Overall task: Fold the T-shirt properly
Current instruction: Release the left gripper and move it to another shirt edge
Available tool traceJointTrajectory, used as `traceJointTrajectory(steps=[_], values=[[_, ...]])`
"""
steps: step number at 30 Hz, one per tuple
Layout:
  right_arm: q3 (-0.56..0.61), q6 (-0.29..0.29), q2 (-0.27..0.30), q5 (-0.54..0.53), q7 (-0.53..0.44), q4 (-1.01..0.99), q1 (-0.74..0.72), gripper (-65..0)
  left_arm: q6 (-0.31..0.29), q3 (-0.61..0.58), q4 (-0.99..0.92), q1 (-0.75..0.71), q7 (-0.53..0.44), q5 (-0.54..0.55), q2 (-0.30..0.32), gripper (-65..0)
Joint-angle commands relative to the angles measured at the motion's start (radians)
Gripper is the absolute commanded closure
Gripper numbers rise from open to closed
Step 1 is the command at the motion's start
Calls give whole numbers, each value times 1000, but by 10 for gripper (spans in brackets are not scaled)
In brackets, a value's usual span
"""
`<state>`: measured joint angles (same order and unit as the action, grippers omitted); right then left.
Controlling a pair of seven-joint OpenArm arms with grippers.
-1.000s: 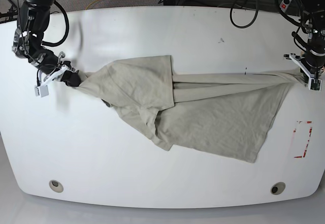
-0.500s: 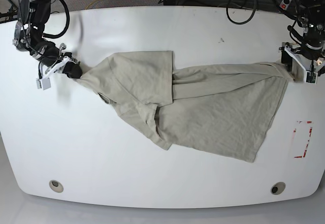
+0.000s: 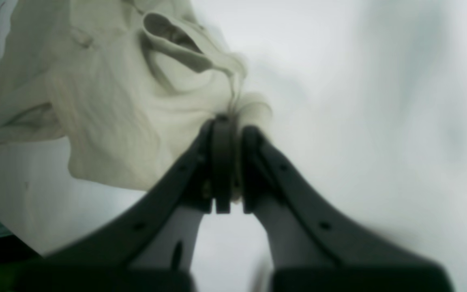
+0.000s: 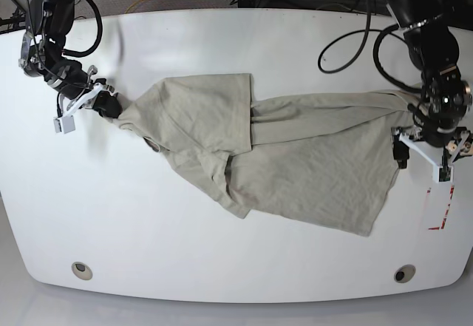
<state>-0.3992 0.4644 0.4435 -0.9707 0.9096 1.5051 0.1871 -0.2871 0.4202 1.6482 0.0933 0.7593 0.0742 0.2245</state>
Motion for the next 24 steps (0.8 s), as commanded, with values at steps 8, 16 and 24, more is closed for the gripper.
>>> traceJointTrajectory(steps=[8, 16, 24], values=[[-8, 6, 22, -18, -20, 18, -22, 0, 9, -16, -389, 236, -145, 5, 19, -632], [-8, 6, 22, -18, -20, 18, -31, 0, 9, -108, -718, 323, -306, 9, 39, -632], [-7, 6, 22, -18, -20, 18, -47, 0, 9, -174, -925, 402, -357, 12, 39, -621]])
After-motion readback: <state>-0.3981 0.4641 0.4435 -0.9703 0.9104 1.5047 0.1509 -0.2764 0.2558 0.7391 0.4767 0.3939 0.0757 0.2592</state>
